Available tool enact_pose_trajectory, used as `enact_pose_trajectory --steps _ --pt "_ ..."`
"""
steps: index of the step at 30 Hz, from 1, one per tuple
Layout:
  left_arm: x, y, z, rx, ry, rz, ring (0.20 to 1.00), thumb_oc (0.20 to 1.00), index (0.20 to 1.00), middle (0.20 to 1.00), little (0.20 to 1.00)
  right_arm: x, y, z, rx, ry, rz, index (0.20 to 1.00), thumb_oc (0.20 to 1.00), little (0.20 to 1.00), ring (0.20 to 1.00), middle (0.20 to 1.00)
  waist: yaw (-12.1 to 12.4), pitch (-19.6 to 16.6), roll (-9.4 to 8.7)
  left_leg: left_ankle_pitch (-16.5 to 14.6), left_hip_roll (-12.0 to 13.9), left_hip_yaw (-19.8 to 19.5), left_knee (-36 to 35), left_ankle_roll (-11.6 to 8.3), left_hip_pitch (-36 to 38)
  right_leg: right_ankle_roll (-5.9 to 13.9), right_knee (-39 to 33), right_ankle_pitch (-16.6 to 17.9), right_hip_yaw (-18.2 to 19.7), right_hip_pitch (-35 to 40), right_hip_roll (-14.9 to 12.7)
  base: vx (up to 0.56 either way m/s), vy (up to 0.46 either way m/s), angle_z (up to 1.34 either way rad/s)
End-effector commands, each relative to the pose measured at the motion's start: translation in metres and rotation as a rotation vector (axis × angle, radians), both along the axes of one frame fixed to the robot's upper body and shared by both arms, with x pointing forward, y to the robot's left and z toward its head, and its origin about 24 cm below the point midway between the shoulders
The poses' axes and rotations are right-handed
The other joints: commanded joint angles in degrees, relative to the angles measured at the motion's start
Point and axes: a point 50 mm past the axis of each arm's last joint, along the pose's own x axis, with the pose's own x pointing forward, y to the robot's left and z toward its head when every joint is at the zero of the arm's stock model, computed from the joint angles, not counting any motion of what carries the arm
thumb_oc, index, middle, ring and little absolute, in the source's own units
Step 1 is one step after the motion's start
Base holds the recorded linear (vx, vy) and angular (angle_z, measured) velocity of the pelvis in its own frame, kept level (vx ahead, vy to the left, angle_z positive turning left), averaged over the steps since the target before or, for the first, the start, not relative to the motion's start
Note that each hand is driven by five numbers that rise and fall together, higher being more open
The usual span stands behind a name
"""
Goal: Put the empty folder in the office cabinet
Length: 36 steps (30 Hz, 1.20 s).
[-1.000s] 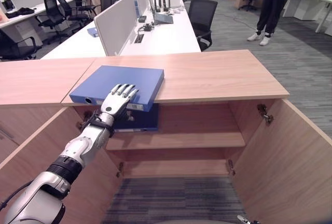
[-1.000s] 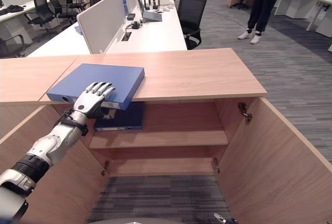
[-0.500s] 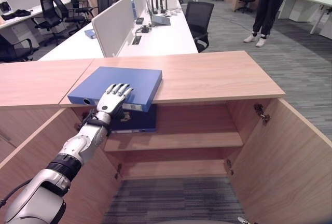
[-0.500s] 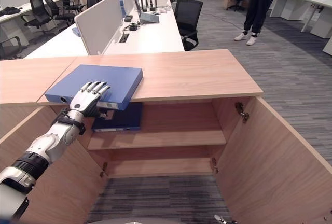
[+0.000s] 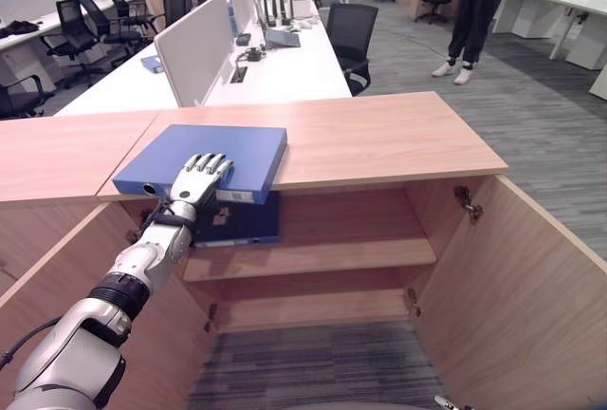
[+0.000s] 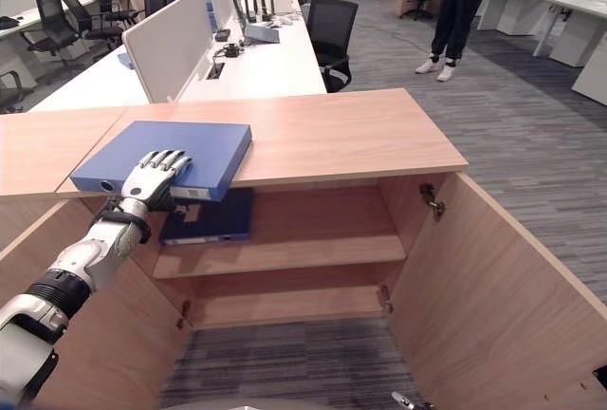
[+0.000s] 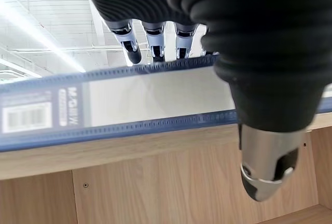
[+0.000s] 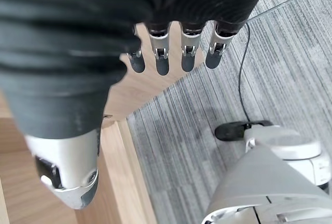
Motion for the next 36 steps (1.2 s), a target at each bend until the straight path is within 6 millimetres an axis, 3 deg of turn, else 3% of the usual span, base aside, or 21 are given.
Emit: enact_pose_trajectory --steps 1,8,9,10,26,30,31,33,34,36 --pt "0.029 0.004 0.052 -0.026 -0.159 0.05 1.0 1.0 1.0 1.0 1.0 0.035 -0.011 0.009 -0.023 -0.09 -0.025 1.0 1.0 1.0 1.0 1.0 0.6 2.5 0.88 -8.8 1.6 0.2 0.8 -3.65 5.5 4.54 0.9 -1.9 0.7 -2.7 -1.4 0.01 0.016 -0.05" --pt "0.028 0.013 0.039 -0.05 -0.112 0.105 1.0 1.0 1.0 1.0 1.0 0.035 -0.011 0.009 -0.026 -0.095 -0.024 1.0 1.0 1.0 1.0 1.0 0.0 2.3 0.67 -8.9 1.6 0.6 0.8 -3.59 5.8 4.49 1.0 -1.9 1.2 -2.8 -1.3 0.01 0.019 -0.05" --pt "0.028 0.015 0.037 -0.054 -0.105 0.119 0.74 0.74 0.74 0.74 0.74 0.035 -0.012 0.009 -0.027 -0.097 -0.022 1.0 1.0 1.0 1.0 1.0 -0.1 2.3 0.6 -9.0 1.6 0.7 0.8 -3.61 5.8 4.51 1.0 -2.0 1.3 -2.9 -1.3 0.01 0.023 -0.07" --pt "0.028 0.016 0.036 -0.052 -0.104 0.124 0.2 0.2 0.2 0.2 0.2 0.036 -0.012 0.009 -0.027 -0.099 -0.023 1.0 1.0 1.0 1.0 1.0 -0.2 2.3 0.5 -9.0 1.6 0.8 0.8 -3.59 5.9 4.52 1.0 -1.9 1.5 -2.9 -1.2 0.01 0.026 -0.06" --pt "0.028 0.011 0.04 -0.178 -0.152 0.13 0.2 0.2 0.2 0.2 0.2 0.04 -0.01 0.009 -0.02 -0.118 -0.054 1.0 1.0 1.0 1.0 1.0 0.4 2.2 0.27 -9.3 1.2 0.3 0.8 -3.33 6.3 4.47 1.1 -2.1 1.3 -2.1 -1.7 0.0 0.003 0.0" --pt "0.03 0.002 0.073 -0.255 -0.282 0.069 0.2 0.2 0.2 0.2 0.2 0.04 -0.008 0.009 -0.012 -0.124 -0.076 1.0 1.0 1.0 1.0 1.0 1.3 2.2 0.32 -9.2 1.2 -0.2 0.8 -3.36 6.1 4.46 1.1 -2.4 0.6 -1.7 -1.8 -0.01 -0.008 0.02" --pt "0.03 0.003 0.073 -0.254 -0.282 0.07 0.2 0.2 0.2 0.2 0.2 0.04 -0.008 0.009 -0.012 -0.124 -0.076 1.0 1.0 1.0 1.0 1.0 1.2 2.3 0.31 -9.2 1.2 -0.2 0.8 -3.36 6.2 4.47 1.1 -2.4 0.6 -1.6 -1.8 -0.01 -0.009 0.06" --pt "0.029 -0.001 0.092 -0.284 -0.352 0.031 0.2 0.2 0.2 0.2 0.2 0.04 -0.007 0.008 -0.003 -0.126 -0.086 1.0 1.0 1.0 1.0 1.0 1.8 2.2 0.35 -9.1 1.2 -0.5 0.8 -3.33 6.0 4.42 1.1 -2.4 0.3 -1.6 -1.9 -0.02 -0.02 0.06" --pt "0.025 -0.004 0.111 -0.312 -0.425 -0.006 0.2 0.2 0.2 0.2 0.2 0.039 -0.007 0.008 0.002 -0.129 -0.094 1.0 1.0 1.0 1.0 1.0 2.3 2.3 0.47 -9.0 1.1 -1.0 0.8 -3.32 5.8 4.4 1.1 -2.5 -0.1 -1.4 -1.9 -0.02 -0.021 0.05" --pt "0.021 -0.004 0.121 -0.328 -0.465 -0.024 0.2 0.2 0.2 0.2 0.2 0.039 -0.006 0.008 0.007 -0.126 -0.098 1.0 1.0 1.0 1.0 1.0 2.6 2.3 0.5 -8.9 1.1 -1.2 0.8 -3.32 5.7 4.39 1.1 -2.5 -0.2 -1.4 -1.9 -0.02 -0.016 0.06"
